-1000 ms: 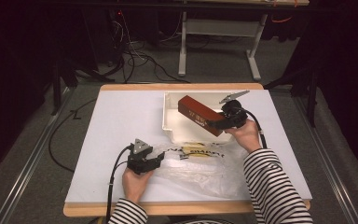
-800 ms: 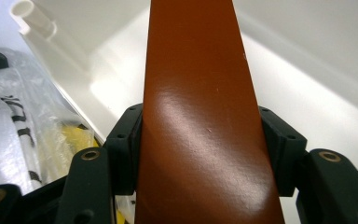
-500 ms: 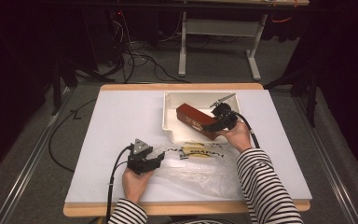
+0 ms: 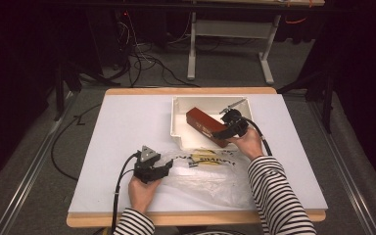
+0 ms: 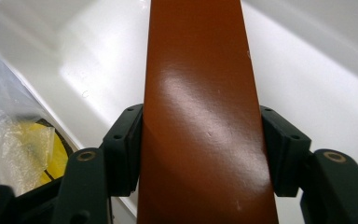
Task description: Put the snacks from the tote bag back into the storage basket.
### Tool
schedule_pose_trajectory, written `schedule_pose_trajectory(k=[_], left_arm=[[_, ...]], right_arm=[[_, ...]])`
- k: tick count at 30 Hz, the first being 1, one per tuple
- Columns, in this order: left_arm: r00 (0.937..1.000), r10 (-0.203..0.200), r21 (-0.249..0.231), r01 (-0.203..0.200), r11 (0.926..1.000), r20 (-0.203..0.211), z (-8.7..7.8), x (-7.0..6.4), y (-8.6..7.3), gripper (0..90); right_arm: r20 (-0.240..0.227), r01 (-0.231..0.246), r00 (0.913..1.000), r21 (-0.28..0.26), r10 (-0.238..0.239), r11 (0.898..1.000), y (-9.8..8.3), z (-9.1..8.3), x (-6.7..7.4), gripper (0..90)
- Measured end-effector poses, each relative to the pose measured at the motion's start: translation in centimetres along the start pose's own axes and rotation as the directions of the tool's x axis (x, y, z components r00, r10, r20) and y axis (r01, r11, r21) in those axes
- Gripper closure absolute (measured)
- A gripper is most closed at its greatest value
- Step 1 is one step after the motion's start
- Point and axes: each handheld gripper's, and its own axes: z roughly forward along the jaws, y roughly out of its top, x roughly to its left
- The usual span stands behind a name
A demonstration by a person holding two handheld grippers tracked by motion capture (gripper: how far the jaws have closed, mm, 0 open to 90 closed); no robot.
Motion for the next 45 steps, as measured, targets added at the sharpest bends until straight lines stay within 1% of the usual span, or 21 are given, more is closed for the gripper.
schedule_pose_trajectory(k=[4, 6, 9, 12, 14, 15, 16, 17, 18, 20, 22, 24, 26, 27, 29, 33, 35, 36, 37, 40, 45], left_arm=[[1.0000, 0.007, 0.000, -0.007, 1.0000, 0.004, 0.0, 0.0, 0.0, 41.5], [0.9999, 0.011, -0.001, -0.011, 0.9999, 0.000, 0.0, -0.1, 0.0, 41.7], [1.0000, 0.005, -0.001, -0.005, 1.0000, 0.002, 0.0, 0.0, 0.0, 41.4], [1.0000, 0.006, 0.001, -0.006, 1.0000, 0.001, 0.0, 0.0, 0.0, 41.2], [1.0000, 0.006, -0.001, -0.006, 1.0000, -0.001, 0.0, 0.0, 0.0, 41.2], [1.0000, 0.005, -0.001, -0.005, 1.0000, -0.001, 0.0, 0.0, 0.0, 41.2], [1.0000, 0.004, -0.002, -0.004, 1.0000, 0.000, 0.0, 0.0, 0.0, 41.2], [1.0000, 0.004, -0.002, -0.004, 1.0000, 0.000, -0.1, 0.0, 0.0, 41.2], [1.0000, 0.005, -0.002, -0.005, 1.0000, 0.000, 0.0, 0.0, 0.0, 41.2], [1.0000, 0.003, -0.001, -0.003, 1.0000, 0.002, 0.0, 0.0, 0.0, 41.2], [1.0000, 0.005, -0.003, -0.005, 1.0000, 0.001, -0.1, 0.0, 0.0, 41.2], [1.0000, 0.005, -0.004, -0.005, 1.0000, 0.001, -0.1, 0.0, 0.0, 41.1], [1.0000, 0.004, -0.008, -0.004, 1.0000, 0.002, -0.1, 0.0, -0.1, 41.0], [1.0000, 0.003, -0.013, -0.003, 0.9999, 0.002, -0.2, 0.0, -0.1, 40.9], [1.0000, -0.005, -0.028, 0.005, 0.9996, 0.003, -0.3, 0.1, -0.1, 40.7], [0.9999, -0.015, -0.056, 0.015, 0.9983, 0.004, -0.6, 0.2, -0.3, 40.5], [0.9997, -0.022, -0.058, 0.022, 0.9981, 0.006, -0.6, 0.3, -0.3, 40.5], [0.9998, -0.020, -0.053, 0.020, 0.9984, 0.009, -0.6, 0.3, -0.3, 40.5], [0.9998, -0.016, -0.050, 0.016, 0.9986, 0.010, -0.6, 0.2, -0.2, 40.5], [1.0000, -0.005, -0.046, 0.006, 0.9989, 0.008, -0.5, 0.1, -0.2, 40.5], [1.0000, -0.005, -0.045, 0.006, 0.9990, 0.007, -0.5, 0.1, -0.2, 40.5]], right_arm=[[-0.008, -0.002, 1.0000, -0.052, 0.002, 0.999, -0.2, -1.2, 0.1, 35.4], [-0.002, -0.001, 1.0000, -0.079, 0.001, 0.997, -0.4, -1.8, 0.2, 35.1], [0.000, -0.022, 0.9998, -0.144, 0.022, 0.989, -0.6, -3.0, 0.5, 34.2], [0.003, -0.012, 0.9999, -0.167, 0.012, 0.986, -0.7, -4.0, 1.1, 34.4], [0.006, -0.005, 1.0000, -0.181, 0.006, 0.983, -0.9, -4.3, 1.5, 38.7], [0.025, 0.012, 0.9997, -0.206, -0.007, 0.979, -1.3, -4.5, 1.7, 43.1], [0.037, 0.020, 0.9992, -0.219, -0.012, 0.975, -1.6, -4.5, 2.0, 46.9], [0.034, 0.019, 0.9994, -0.229, -0.012, 0.973, -2.0, -4.5, 2.1, 52.9], [0.017, 0.015, 0.9998, -0.228, -0.012, 0.974, -2.2, -4.3, 2.1, 57.5], [0.002, 0.012, 0.9999, -0.215, -0.012, 0.977, -2.7, -4.0, 2.3, 66.2], [-0.016, 0.020, 0.9996, -0.212, -0.024, 0.977, -3.2, -3.8, 2.5, 74.2], [-0.020, 0.046, 0.9985, -0.199, -0.051, 0.979, -3.3, -3.7, 3.1, 79.2], [-0.032, 0.067, 0.9967, -0.196, -0.075, 0.978, -3.4, -3.5, 3.8, 83.3], [-0.036, 0.080, 0.9954, -0.192, -0.089, 0.978, -3.3, -3.4, 4.0, 84.3], [-0.036, 0.084, 0.9952, -0.169, -0.092, 0.982, -3.2, -2.8, 4.3, 86.4], [-0.033, 0.062, 0.9973, -0.121, -0.066, 0.991, -3.2, -1.6, 4.3, 88.2], [-0.028, 0.049, 0.9982, -0.104, -0.053, 0.993, -3.2, -1.1, 4.1, 88.7], [-0.028, 0.040, 0.9987, -0.100, -0.043, 0.994, -3.2, -0.9, 4.0, 89.0], [-0.024, 0.047, 0.9985, -0.095, -0.050, 0.994, -3.2, -0.8, 3.9, 89.2], [-0.017, 0.035, 0.9992, -0.081, -0.036, 0.996, -3.2, -0.5, 3.7, 90.0], [-0.001, 0.014, 0.9999, -0.066, -0.015, 0.998, -3.1, -0.2, 3.0, 90.0]])
